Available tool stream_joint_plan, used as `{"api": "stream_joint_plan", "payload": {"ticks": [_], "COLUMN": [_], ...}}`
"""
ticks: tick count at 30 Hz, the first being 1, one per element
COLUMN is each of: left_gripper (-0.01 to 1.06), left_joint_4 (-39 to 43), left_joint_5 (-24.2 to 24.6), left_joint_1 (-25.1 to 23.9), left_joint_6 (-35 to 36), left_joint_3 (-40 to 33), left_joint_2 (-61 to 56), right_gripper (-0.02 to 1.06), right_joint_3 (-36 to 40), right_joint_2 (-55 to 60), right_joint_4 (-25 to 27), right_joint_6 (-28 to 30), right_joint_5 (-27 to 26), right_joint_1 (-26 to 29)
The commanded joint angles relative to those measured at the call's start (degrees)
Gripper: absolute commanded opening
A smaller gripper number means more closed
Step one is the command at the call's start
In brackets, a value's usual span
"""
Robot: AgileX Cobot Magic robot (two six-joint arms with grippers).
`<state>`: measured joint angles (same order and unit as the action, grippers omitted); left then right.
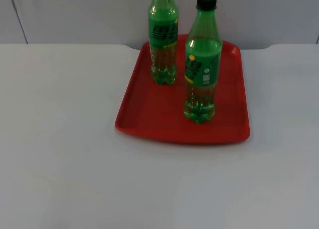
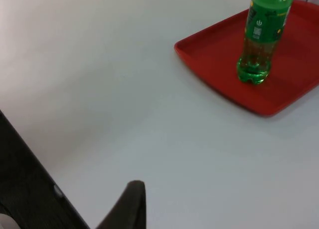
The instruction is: Place the bottle upright on the tray.
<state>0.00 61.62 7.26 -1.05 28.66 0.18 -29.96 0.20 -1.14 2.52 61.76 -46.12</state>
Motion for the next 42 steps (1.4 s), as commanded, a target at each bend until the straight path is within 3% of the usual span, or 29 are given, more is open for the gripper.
{"api": "stream_joint_plan", "payload": {"ticks": [1, 19, 30, 42], "left_gripper": [1.05, 1.05, 1.05, 1.05], "left_joint_4": [-0.5, -0.4, 0.0, 0.8], "left_joint_5": [-0.1, -0.1, -0.1, -0.1], "left_joint_1": [0.5, 0.3, -6.0, -8.0], "left_joint_6": [-0.1, -0.1, -0.1, -0.1], "left_joint_3": [-0.2, -0.2, -0.2, -0.2], "left_joint_2": [-0.2, -0.2, -0.2, -0.2], "right_gripper": [1.05, 1.05, 1.05, 1.05], "right_joint_3": [0.4, 0.4, 0.4, 0.4], "right_joint_2": [-0.2, -0.2, -0.2, -0.2], "right_joint_4": [0.0, 0.0, 0.1, 0.1], "right_joint_6": [0.3, 0.3, -0.4, -0.4], "right_joint_5": [0.0, 0.0, 0.0, 0.0], "right_joint_1": [0.2, 0.2, 0.2, 0.3]}}
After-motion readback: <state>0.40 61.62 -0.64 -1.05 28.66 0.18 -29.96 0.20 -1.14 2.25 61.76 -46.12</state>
